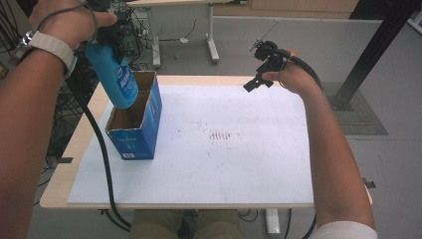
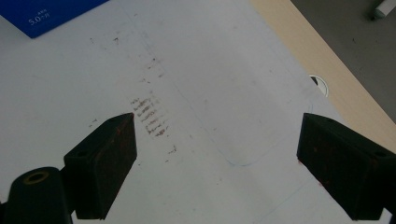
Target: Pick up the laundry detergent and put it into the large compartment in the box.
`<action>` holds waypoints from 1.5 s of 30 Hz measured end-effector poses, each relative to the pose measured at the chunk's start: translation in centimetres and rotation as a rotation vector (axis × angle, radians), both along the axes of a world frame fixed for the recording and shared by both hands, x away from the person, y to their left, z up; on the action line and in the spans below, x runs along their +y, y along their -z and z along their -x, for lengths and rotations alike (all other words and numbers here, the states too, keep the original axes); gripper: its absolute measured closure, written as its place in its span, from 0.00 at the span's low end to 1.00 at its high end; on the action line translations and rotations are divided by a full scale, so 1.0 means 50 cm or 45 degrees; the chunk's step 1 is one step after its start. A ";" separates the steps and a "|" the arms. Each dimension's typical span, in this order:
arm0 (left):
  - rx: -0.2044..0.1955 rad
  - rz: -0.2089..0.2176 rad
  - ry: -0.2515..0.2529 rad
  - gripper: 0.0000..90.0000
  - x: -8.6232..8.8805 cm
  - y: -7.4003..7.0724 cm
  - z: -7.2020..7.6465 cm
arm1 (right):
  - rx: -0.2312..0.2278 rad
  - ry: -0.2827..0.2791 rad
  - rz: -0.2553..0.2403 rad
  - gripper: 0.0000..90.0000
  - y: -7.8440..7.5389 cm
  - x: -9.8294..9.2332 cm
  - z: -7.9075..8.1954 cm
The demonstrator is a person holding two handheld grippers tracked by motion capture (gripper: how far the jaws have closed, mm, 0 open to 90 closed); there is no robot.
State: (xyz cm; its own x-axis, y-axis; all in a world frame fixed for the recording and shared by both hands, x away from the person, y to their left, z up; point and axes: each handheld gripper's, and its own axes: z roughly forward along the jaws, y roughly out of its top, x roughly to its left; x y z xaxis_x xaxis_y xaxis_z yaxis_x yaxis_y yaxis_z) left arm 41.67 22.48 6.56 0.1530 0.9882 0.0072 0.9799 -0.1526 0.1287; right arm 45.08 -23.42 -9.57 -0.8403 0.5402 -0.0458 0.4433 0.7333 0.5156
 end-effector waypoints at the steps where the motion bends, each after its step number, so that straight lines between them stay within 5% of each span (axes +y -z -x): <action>1: 0.000 0.000 -0.003 0.42 0.001 0.001 -0.001 | 0.001 0.001 0.002 0.13 0.000 0.001 0.000; 31: 0.006 0.001 -0.041 0.42 0.022 0.056 -0.023 | 0.008 0.003 0.005 0.14 0.003 0.001 -0.004; 45: 0.021 0.000 -0.039 0.42 0.023 0.104 -0.041 | 0.014 0.007 0.011 0.14 0.009 0.002 -0.006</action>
State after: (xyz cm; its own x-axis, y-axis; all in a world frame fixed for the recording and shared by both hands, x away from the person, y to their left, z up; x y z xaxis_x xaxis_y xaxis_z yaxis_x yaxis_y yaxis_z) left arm 43.71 23.65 1.36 0.1229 0.9924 0.0054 0.9860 -0.1227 0.1128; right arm 45.37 -23.32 -10.02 -0.8377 0.5445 -0.0413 0.4529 0.7351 0.5045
